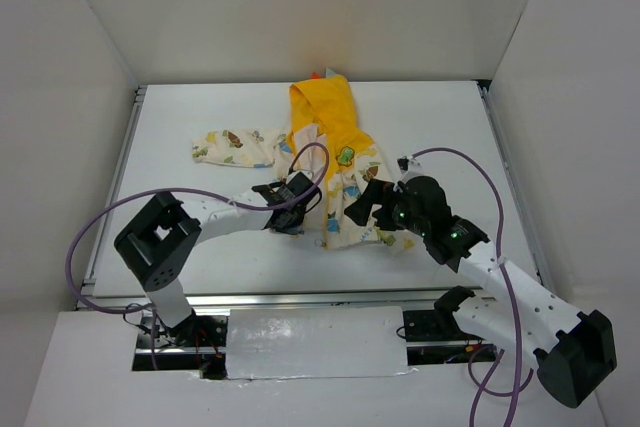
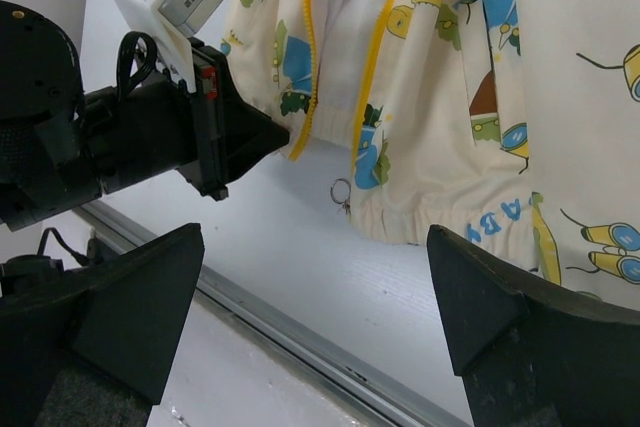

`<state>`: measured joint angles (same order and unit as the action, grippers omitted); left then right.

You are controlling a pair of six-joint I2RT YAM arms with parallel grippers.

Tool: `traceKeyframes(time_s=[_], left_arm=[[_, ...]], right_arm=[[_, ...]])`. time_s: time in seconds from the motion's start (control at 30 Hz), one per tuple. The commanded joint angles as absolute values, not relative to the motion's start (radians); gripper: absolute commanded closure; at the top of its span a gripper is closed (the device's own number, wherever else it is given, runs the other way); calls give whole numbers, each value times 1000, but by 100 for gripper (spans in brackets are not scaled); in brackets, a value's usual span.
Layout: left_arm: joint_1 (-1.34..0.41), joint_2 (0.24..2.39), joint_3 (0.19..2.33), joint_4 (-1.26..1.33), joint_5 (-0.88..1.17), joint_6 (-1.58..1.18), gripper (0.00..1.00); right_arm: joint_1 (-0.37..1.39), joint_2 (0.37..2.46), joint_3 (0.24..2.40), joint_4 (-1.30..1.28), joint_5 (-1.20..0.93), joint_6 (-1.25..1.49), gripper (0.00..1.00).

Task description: Zip up the jacket

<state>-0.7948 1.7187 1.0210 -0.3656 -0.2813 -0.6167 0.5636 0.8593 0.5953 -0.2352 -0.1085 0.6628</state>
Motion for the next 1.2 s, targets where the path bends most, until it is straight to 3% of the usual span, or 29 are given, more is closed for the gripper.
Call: traceKeyframes(time_s=[0.0, 0.17, 0.37, 0.47, 0.67, 0.7, 0.73, 1.17], left_arm=[[-799, 1720, 1032, -356, -255, -617, 100], [-788, 1629, 1016, -347, -252, -641, 100], [-674, 1399, 845, -106, -3, -696, 100], [-638, 1315, 793, -64, 43, -722, 100], [-580, 1224, 735, -25, 112, -770, 100], [-569, 1217, 727, -23, 115, -776, 100], [-565, 1206, 720, -20, 120, -784, 100], [-545, 1177, 647, -8, 160, -790, 100]], right_arm=[[571, 861, 595, -242, -94, 643, 0], [572, 885, 594, -219, -115, 634, 0], [578, 995, 618, -201, -143, 611, 5], [638, 1080, 669, -251, -30, 598, 8], [785, 1219, 742, -299, 128, 604, 34], [805, 1247, 753, -305, 150, 615, 43], [824, 1264, 774, -320, 170, 620, 45], [933, 1453, 871, -434, 354, 710, 45]])
